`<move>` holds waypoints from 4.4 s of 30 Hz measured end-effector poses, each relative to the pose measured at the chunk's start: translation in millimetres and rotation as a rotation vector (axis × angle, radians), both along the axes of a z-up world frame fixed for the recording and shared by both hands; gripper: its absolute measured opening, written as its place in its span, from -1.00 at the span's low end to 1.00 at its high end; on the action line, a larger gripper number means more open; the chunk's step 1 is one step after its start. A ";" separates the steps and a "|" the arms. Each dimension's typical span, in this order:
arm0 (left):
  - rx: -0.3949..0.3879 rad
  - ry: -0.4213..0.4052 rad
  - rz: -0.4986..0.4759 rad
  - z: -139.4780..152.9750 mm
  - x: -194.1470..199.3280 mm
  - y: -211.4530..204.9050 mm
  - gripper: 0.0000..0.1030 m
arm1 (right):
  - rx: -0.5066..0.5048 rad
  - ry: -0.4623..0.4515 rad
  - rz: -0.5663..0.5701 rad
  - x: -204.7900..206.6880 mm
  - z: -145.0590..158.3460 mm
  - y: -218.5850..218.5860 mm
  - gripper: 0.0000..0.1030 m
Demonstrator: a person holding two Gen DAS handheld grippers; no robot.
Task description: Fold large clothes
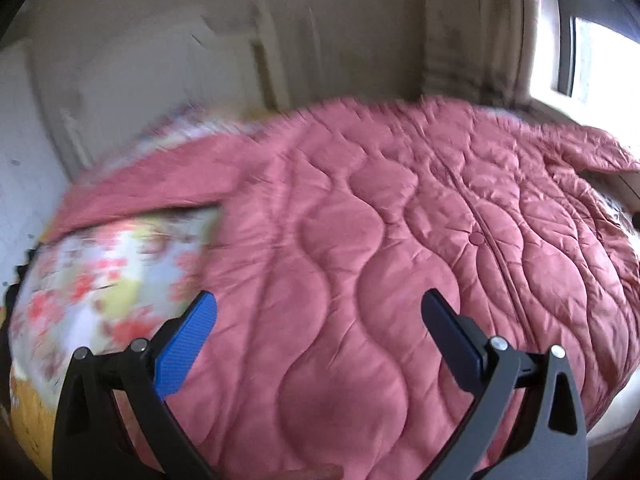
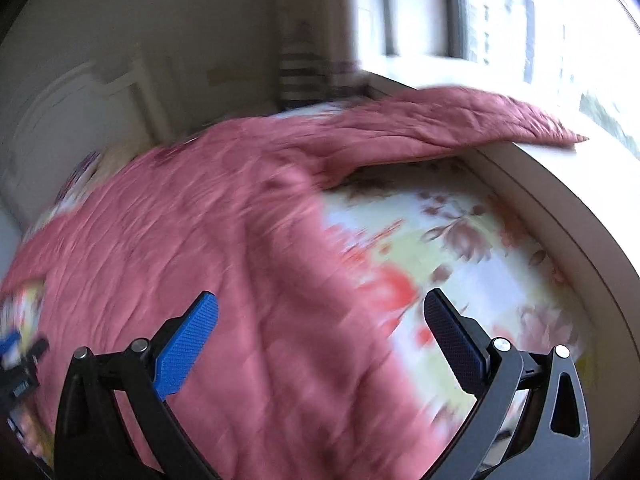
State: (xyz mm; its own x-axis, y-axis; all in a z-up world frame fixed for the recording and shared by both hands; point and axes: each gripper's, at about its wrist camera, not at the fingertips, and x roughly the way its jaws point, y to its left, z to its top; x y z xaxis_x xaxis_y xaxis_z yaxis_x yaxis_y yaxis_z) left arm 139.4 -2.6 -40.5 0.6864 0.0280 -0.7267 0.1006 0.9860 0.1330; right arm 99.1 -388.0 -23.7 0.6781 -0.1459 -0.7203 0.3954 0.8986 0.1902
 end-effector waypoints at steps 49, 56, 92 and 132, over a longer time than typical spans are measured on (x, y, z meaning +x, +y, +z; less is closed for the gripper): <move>-0.109 0.110 0.032 -52.9 132.0 -2.6 0.96 | -0.407 0.002 0.257 173.2 -24.3 44.7 0.66; -0.138 0.129 -0.006 -44.3 131.8 0.7 0.96 | -0.062 0.090 0.022 180.5 -58.1 -71.9 0.67; -0.250 0.101 -0.155 -42.6 227.9 -77.4 0.87 | -0.133 0.085 -0.179 162.5 -52.3 -65.3 0.71; -0.132 0.096 -0.036 -46.6 218.8 -59.1 0.96 | -0.145 0.234 0.153 345.5 -32.4 -30.4 0.91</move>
